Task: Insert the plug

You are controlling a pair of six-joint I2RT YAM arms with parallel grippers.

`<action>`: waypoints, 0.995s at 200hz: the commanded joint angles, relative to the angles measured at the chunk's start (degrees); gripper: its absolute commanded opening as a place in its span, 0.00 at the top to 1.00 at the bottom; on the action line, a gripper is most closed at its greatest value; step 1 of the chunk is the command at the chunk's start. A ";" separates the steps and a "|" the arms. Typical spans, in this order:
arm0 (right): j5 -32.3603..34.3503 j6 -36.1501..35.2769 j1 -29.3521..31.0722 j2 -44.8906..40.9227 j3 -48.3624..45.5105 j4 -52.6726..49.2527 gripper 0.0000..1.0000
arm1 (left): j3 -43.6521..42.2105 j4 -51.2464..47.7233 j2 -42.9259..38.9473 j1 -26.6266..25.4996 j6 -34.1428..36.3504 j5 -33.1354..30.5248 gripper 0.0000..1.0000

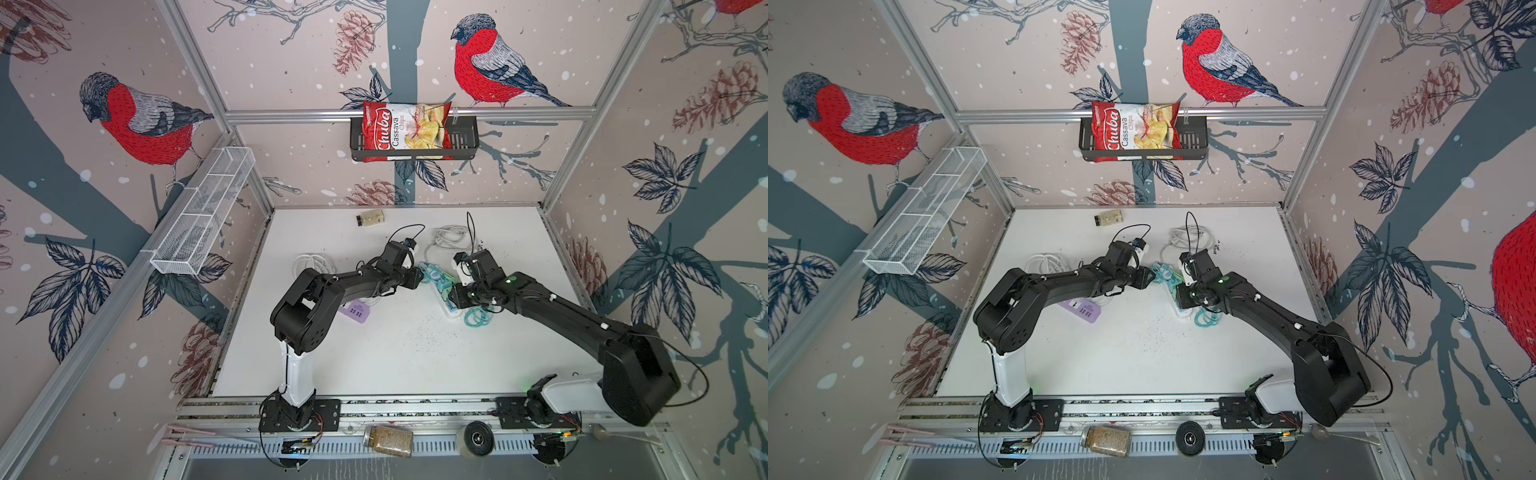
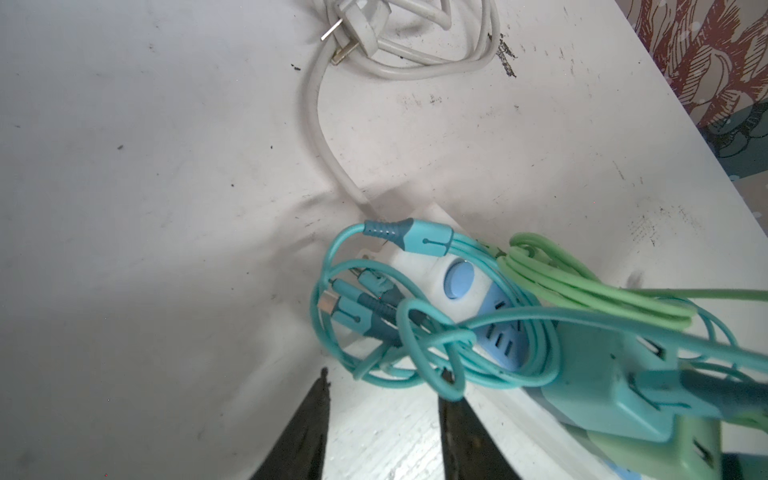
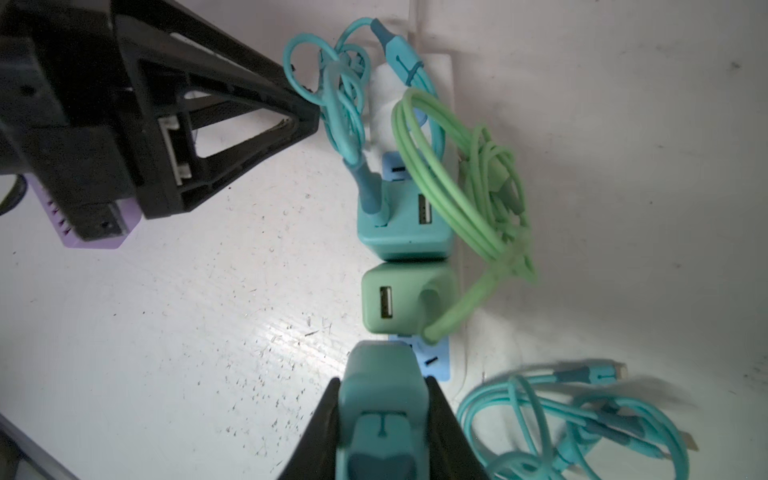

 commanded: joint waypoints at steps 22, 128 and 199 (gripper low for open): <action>2.72 -1.13 0.74 1.64 0.85 0.87 0.96 | 0.10 2.53 0.49 -0.11 1.24 2.96 0.55; 3.92 -1.37 0.81 3.04 0.49 2.67 0.97 | 0.75 -1.25 -3.22 -2.16 4.04 0.26 0.44; 6.71 0.07 1.73 3.57 0.77 3.71 0.97 | -2.92 2.60 -6.66 -1.87 3.41 -1.24 0.42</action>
